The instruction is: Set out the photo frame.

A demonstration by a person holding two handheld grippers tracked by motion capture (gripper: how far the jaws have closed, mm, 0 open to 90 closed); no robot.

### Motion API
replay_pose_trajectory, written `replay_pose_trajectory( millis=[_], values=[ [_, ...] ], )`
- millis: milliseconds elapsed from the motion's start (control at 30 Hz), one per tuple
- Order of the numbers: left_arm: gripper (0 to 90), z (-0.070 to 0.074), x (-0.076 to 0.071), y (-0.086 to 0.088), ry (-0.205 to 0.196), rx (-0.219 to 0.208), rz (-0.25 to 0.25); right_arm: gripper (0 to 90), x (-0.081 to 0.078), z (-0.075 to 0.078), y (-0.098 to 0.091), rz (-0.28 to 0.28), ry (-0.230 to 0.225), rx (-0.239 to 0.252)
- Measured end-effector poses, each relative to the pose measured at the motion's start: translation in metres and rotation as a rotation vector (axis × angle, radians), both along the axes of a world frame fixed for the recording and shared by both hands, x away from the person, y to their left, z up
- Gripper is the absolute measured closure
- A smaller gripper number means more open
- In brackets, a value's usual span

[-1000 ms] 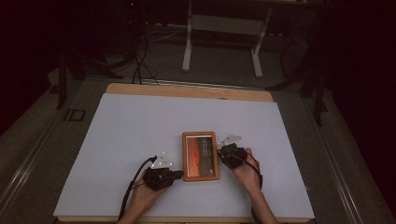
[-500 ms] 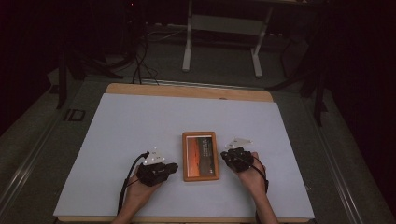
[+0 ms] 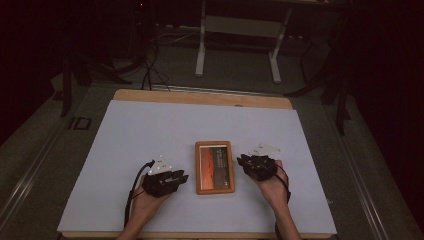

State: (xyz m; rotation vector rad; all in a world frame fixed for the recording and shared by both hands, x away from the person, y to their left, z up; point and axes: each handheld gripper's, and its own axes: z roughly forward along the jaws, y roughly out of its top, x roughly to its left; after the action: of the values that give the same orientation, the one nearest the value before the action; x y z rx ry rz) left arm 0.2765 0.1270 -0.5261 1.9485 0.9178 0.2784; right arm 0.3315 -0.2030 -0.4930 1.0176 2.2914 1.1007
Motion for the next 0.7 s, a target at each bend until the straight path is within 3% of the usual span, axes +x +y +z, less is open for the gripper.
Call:
replay_pose_trajectory(
  millis=[333,500,700],
  values=[
    [62.6,0.0,-0.002,-0.001,-0.016,0.014,0.012,79.4,0.014,0.007,0.014,0.016,-0.049,0.026],
    [64.2,0.002,-0.003,0.001,-0.021,0.0,0.004,88.8,0.028,0.004,0.027,0.036,-0.056,0.005],
    [68.4,0.002,-0.004,-0.001,-0.014,-0.017,-0.012,89.7,0.04,0.003,0.041,0.042,-0.059,-0.022]
  ],
)
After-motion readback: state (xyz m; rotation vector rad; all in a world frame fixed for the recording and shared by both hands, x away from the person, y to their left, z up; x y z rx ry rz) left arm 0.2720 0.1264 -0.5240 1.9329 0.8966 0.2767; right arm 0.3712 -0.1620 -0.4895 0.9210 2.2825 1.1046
